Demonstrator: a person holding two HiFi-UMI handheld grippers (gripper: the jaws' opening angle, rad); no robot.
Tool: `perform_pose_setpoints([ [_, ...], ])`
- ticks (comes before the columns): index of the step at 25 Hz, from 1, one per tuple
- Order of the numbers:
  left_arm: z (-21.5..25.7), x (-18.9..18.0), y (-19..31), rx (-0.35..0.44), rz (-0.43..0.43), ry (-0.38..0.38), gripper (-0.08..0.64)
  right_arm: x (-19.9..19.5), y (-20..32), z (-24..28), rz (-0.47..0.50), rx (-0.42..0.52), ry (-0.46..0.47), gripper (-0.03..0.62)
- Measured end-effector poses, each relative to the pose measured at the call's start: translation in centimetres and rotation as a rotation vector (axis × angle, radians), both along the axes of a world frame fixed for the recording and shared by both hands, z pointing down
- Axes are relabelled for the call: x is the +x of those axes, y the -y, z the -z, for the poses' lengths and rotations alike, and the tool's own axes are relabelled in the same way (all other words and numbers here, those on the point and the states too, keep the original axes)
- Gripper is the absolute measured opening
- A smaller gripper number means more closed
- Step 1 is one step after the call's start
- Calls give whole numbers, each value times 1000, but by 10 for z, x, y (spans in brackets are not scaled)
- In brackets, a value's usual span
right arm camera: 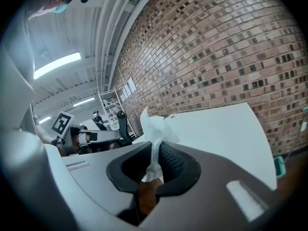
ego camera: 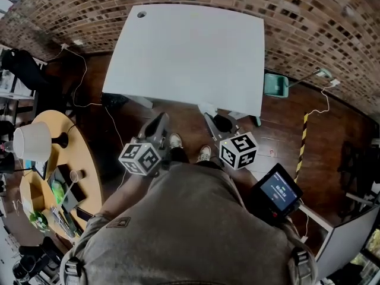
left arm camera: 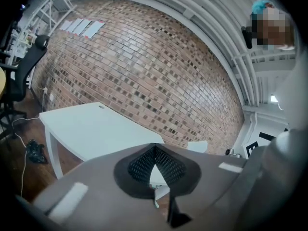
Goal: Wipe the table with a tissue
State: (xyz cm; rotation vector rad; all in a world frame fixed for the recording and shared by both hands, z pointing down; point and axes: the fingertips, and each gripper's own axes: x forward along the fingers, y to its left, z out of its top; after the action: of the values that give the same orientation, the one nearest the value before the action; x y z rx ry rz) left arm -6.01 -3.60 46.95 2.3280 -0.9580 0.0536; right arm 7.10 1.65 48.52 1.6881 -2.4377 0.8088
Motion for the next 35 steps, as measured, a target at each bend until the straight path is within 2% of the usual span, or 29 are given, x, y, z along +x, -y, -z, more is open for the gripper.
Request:
perform_pose_setpoints([
  [6,10,8,-1,16,-31,-15,2,1,-12,19,-42,44,6,51],
  [18,14,13,0,13,-83,-62,2,-3,-17,24,-108,48,16,49],
  [35,13,10,-1,5,-109,-64,2,-15,-16,23,-101,30,1,49],
])
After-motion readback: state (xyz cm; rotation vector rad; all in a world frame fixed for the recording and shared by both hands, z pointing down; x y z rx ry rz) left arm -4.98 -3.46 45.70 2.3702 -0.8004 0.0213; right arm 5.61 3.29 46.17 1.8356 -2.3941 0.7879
